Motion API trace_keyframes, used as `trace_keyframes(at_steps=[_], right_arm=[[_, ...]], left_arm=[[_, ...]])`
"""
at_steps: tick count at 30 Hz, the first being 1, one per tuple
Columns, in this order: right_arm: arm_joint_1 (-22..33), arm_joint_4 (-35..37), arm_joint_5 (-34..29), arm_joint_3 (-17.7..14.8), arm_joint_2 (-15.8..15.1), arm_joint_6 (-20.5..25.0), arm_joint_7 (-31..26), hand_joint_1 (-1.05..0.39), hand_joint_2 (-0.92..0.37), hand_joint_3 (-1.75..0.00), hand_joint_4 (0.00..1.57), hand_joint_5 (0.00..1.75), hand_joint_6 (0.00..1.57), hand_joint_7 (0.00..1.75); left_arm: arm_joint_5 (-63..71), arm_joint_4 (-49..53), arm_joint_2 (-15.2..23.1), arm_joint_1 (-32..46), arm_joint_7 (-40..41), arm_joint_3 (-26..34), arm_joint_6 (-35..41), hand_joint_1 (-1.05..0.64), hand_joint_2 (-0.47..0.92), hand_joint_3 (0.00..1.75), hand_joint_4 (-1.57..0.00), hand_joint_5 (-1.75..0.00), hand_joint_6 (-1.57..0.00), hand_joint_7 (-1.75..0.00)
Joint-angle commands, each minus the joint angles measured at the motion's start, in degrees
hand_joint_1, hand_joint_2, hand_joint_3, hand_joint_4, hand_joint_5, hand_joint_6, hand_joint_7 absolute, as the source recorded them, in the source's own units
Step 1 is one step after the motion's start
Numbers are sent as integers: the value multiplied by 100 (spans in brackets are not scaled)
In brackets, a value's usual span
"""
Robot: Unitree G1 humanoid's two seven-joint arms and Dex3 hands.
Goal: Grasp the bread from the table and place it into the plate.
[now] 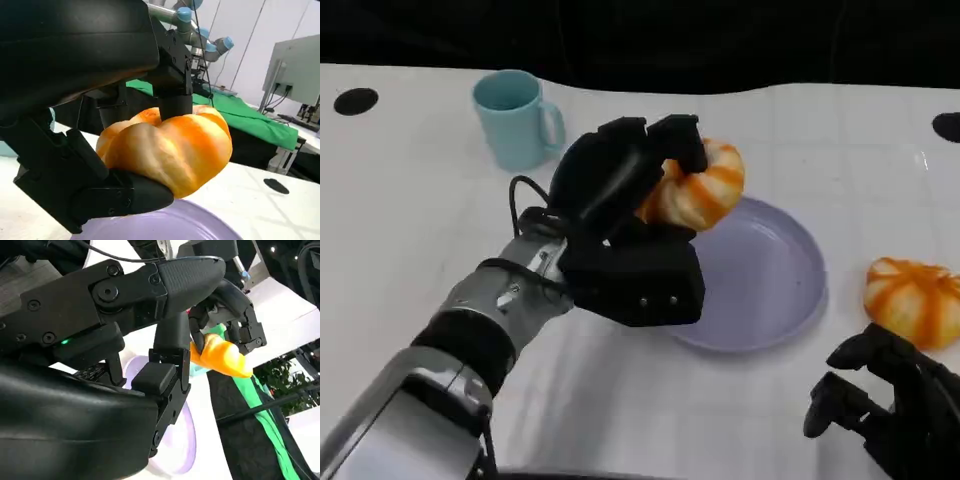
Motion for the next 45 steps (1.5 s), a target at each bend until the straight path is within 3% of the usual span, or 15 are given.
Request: trace_keyframes(at_steps=[1,8,18,20,21,23,25,26,28,29,31,34,38,45], right_arm=[[97,-62,24,-1,9,-52,33,-49,-92,-23,72,156,77,109],[124,-85,-34,35,18,-118,50,-49,-92,-24,72,155,76,109],[141,-89,3,38,7,-107,94,-50,-92,-24,73,153,76,109],[151,-102,-4,37,-1,-103,98,-50,-92,-24,73,153,76,109],[155,-118,-6,38,-4,-86,87,-50,-92,-24,74,152,76,109],[159,-141,9,34,0,-54,68,-50,-92,-23,74,152,77,109],[155,-142,8,32,-4,-53,71,-50,-92,-22,74,152,77,109],[152,-139,7,31,-9,-54,77,-50,-92,-22,74,152,77,109],[142,-121,15,24,-13,-61,96,-50,-92,-23,74,152,77,109],[137,-116,15,21,-16,-60,94,-50,-92,-23,74,153,77,109],[131,-113,13,18,-19,-57,89,-50,-92,-23,74,153,77,109],[131,-114,11,19,-20,-55,86,-50,-92,-22,74,153,77,109],[127,-81,-4,5,-19,-104,103,-50,-92,-23,73,153,77,109],[144,-121,15,-9,-4,-64,64,-49,-92,-23,72,154,76,110]], left_arm=[[269,284,-380,-474,-174,-339,254,-19,52,110,-91,-175,-69,-175],[396,657,-593,-660,-149,-563,346,-21,59,91,-88,-175,-64,-175],[348,899,-694,-742,-578,-585,503,-20,61,88,-88,-175,-66,-175],[315,926,-715,-792,-885,-574,636,-24,68,57,-77,-167,-71,-136],[263,931,-719,-822,-1128,-545,679,-25,71,49,-76,-164,-73,-127],[218,918,-713,-858,-1437,-530,742,-27,81,35,-71,-141,-76,-86],[329,913,-684,-901,-1604,-657,852,-32,88,24,-67,-123,-73,-61],[377,911,-673,-919,-1671,-714,899,-40,91,28,-56,-96,-63,-39],[433,909,-659,-954,-1847,-794,987,-44,92,30,-53,-78,-59,-25],[460,915,-658,-979,-1975,-831,1059,-55,92,34,-39,-60,-47,-14],[486,910,-657,-1004,-2129,-876,1152,-64,92,38,-27,-44,-37,-6],[473,878,-651,-1000,-2176,-893,1191,-66,92,39,-24,-40,-34,-3],[585,875,-620,-1055,-2410,-1029,1367,-88,92,66,-2,-23,-15,-1],[518,703,-513,-1039,-2615,-984,1380,-94,92,71,0,-19,-14,-1]])
